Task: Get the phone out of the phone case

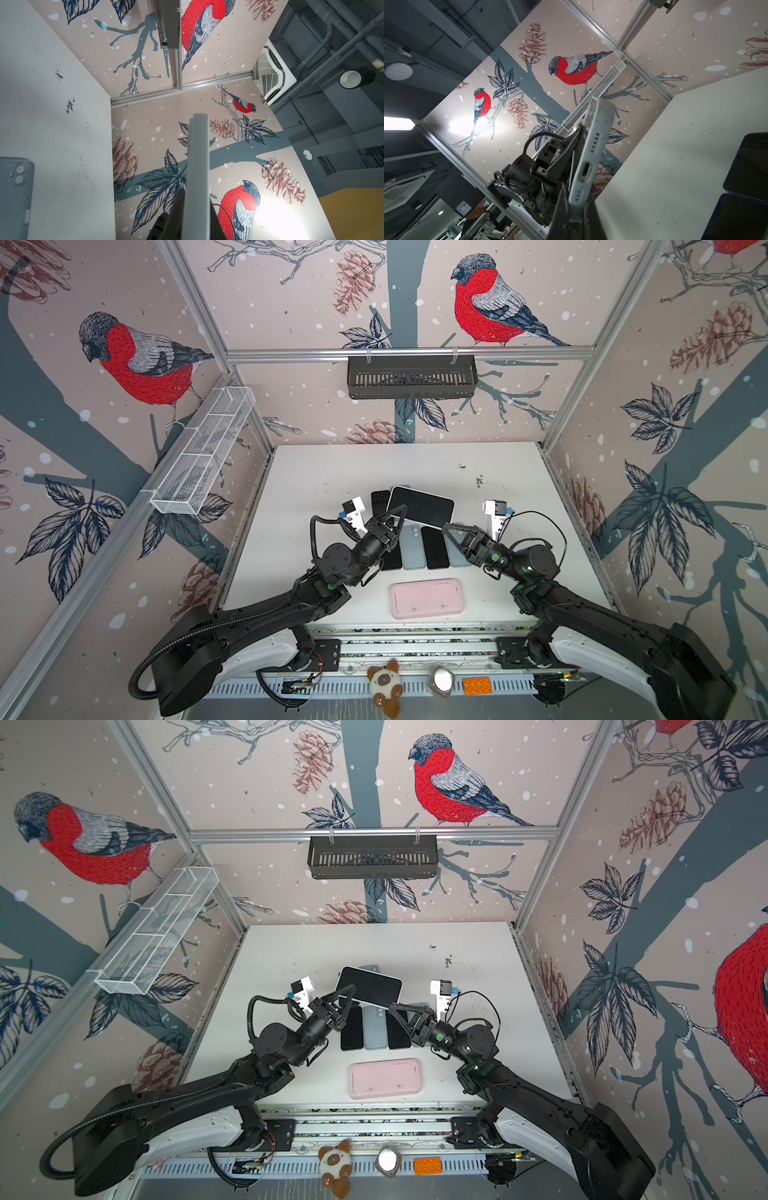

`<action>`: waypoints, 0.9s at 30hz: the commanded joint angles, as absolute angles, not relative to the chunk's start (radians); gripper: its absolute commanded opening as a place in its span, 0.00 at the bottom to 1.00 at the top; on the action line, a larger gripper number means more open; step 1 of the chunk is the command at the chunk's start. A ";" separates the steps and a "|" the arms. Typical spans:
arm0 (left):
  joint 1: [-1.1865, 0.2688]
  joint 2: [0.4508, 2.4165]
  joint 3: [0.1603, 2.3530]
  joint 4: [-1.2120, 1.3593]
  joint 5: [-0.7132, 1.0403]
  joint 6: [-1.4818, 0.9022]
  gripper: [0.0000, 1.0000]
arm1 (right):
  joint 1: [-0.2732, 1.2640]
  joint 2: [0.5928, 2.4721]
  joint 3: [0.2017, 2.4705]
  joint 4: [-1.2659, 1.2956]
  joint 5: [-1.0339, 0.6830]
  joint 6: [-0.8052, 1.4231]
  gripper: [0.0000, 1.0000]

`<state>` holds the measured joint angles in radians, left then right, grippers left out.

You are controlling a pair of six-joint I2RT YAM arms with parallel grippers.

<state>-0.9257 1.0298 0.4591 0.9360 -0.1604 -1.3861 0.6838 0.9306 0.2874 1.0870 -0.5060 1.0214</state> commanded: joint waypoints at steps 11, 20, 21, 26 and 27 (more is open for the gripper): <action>-0.924 1.006 0.555 0.774 -0.111 -1.387 0.00 | 0.728 0.955 0.309 0.829 -0.449 0.310 0.00; -0.847 0.977 0.523 0.800 -0.040 -1.414 0.00 | 0.688 0.818 0.257 0.778 -0.425 0.402 0.51; -0.845 0.973 0.517 0.806 -0.039 -1.414 0.00 | 0.686 0.781 0.234 0.778 -0.439 0.422 0.60; -0.844 0.995 0.501 0.865 -0.018 -1.423 0.00 | 0.686 0.700 0.227 0.814 -0.482 0.580 0.82; -0.843 1.005 0.500 0.881 -0.012 -1.427 0.00 | 0.686 0.706 0.238 0.833 -0.492 0.613 0.83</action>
<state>-0.8452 0.9928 0.5014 0.7509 -0.0387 -1.4063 0.6865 0.7071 0.2188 0.7681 -0.4564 0.4927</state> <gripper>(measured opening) 0.124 0.829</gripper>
